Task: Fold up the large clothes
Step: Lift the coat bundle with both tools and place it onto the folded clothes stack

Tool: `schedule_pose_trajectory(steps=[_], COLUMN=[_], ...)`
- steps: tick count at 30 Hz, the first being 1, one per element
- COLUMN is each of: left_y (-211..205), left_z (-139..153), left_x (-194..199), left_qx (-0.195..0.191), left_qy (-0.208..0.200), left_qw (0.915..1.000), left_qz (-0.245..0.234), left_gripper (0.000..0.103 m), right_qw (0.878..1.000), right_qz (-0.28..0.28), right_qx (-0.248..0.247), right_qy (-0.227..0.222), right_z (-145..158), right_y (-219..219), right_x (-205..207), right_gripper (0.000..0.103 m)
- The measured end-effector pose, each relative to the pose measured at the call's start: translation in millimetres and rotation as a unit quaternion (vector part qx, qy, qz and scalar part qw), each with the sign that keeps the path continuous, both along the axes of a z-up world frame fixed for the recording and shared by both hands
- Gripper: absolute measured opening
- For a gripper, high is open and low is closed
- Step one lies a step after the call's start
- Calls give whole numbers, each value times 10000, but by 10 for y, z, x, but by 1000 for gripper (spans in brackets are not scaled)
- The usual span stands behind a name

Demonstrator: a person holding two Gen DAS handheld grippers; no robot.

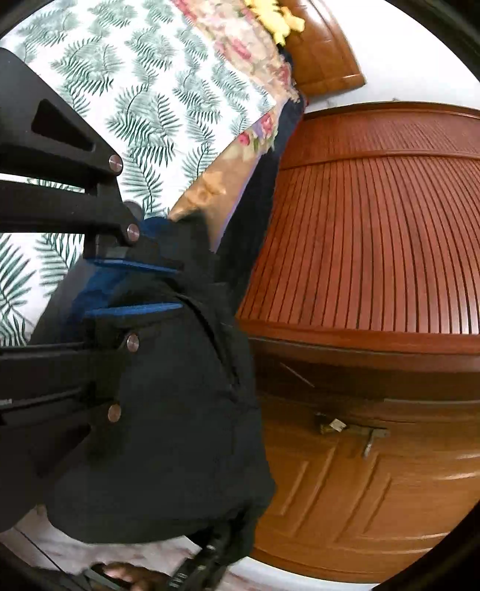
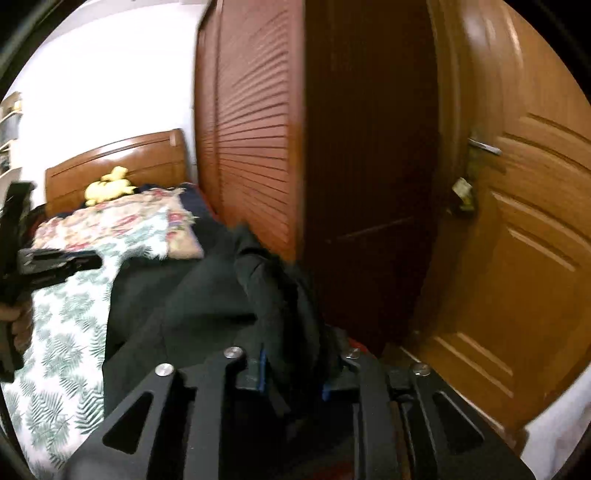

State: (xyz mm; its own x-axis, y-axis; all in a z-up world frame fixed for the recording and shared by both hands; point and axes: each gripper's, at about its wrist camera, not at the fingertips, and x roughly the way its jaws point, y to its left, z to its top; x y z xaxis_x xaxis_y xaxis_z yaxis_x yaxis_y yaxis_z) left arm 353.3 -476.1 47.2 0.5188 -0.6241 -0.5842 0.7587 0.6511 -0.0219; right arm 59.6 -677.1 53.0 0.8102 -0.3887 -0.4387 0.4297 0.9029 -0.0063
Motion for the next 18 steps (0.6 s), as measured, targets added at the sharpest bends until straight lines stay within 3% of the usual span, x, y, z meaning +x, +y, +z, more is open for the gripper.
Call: schedule_pose_trajectory(steps=[2, 4, 7, 13, 18], left_y=[66, 160, 234, 316, 450], left_z=[-1, 27, 68, 121, 138], left_x=[-22, -74, -203, -402, -574], left_qx=[-16, -152, -303, -429, -455], left_qy=[-32, -8, -64, -134, -231], left_qw=[10000, 9999, 9995, 9988, 9985], left_qz=[-8, -82, -118, -196, -186], left_gripper=[42, 56, 82, 82, 82], right_qw=[9997, 9993, 9993, 9962, 9957], right_qz=[-234, -357, -226, -87, 17], right_qx=[-3, -65, -236, -775, -731], right_qy=[6, -58, -169, -391, -576], right_z=[61, 123, 217, 456, 611], right_y=[54, 186, 447, 738, 801], right_x=[69, 154, 282, 268, 159], right_gripper=[43, 49, 50, 50, 50])
